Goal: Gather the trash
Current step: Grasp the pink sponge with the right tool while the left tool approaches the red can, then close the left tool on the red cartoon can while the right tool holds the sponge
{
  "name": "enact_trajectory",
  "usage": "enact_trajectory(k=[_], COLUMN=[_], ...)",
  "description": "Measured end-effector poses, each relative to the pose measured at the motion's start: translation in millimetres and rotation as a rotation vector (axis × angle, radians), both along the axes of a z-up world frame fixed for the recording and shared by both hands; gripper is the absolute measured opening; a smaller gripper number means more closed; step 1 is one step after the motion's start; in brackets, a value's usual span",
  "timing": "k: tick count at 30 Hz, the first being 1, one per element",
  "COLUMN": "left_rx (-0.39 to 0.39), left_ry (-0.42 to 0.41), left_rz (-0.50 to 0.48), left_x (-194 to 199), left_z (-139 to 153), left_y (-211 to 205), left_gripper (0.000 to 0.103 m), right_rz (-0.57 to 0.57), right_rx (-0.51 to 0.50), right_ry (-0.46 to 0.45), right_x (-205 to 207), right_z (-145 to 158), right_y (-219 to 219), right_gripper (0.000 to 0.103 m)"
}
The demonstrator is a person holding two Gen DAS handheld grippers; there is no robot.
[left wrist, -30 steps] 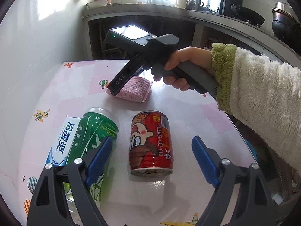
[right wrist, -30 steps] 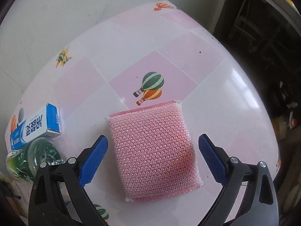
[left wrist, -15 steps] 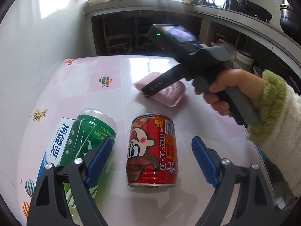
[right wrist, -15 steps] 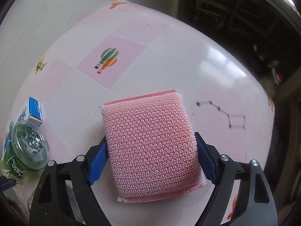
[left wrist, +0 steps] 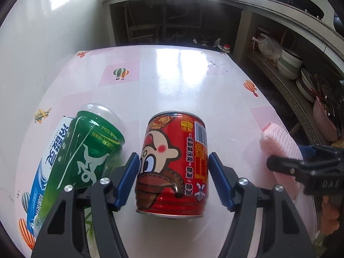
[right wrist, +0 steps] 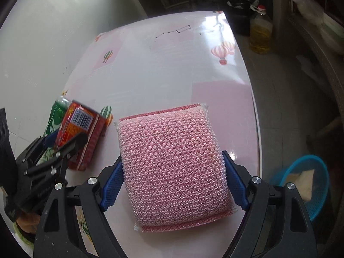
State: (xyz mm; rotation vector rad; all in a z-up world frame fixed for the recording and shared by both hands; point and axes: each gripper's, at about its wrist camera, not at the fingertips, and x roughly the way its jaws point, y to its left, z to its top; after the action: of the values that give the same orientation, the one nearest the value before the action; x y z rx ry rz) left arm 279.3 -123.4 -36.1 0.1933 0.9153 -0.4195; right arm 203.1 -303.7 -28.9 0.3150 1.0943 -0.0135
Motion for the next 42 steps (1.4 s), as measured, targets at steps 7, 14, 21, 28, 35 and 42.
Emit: enact_trajectory(k=[7,14,21,28,35,42], left_rx=[-0.086,-0.16,-0.152,-0.118,-0.098,-0.106], left_ry=[0.116,0.301,0.305,0.321,0.318,0.309], left_rz=[-0.012,-0.038,-0.081,-0.127,-0.149,-0.131], left_x=[-43,-96,-102,-103,-103,-101], left_z=[3,3,0,-7,-13,-14], left_y=[23,45,37,23,20,26], left_gripper=[0.064,0.064,0.065,0.065,0.065,0.064], right_rz=[-0.026,-0.032,-0.063,-0.085,-0.101,-0.095], right_rx=[-0.018,-0.017,-0.007,-0.032,-0.035,-0.043], right_ry=[0.016,0.034,0.026,0.036,0.031,0.027], right_x=[-44,-77,-90,-96,-97,-98], right_z=[0,-2,-4,-6,-7,-8], right_y=[33,47,46,49,50,51], right_gripper=[0.079,0.08,0.081,0.081,0.081,0.08])
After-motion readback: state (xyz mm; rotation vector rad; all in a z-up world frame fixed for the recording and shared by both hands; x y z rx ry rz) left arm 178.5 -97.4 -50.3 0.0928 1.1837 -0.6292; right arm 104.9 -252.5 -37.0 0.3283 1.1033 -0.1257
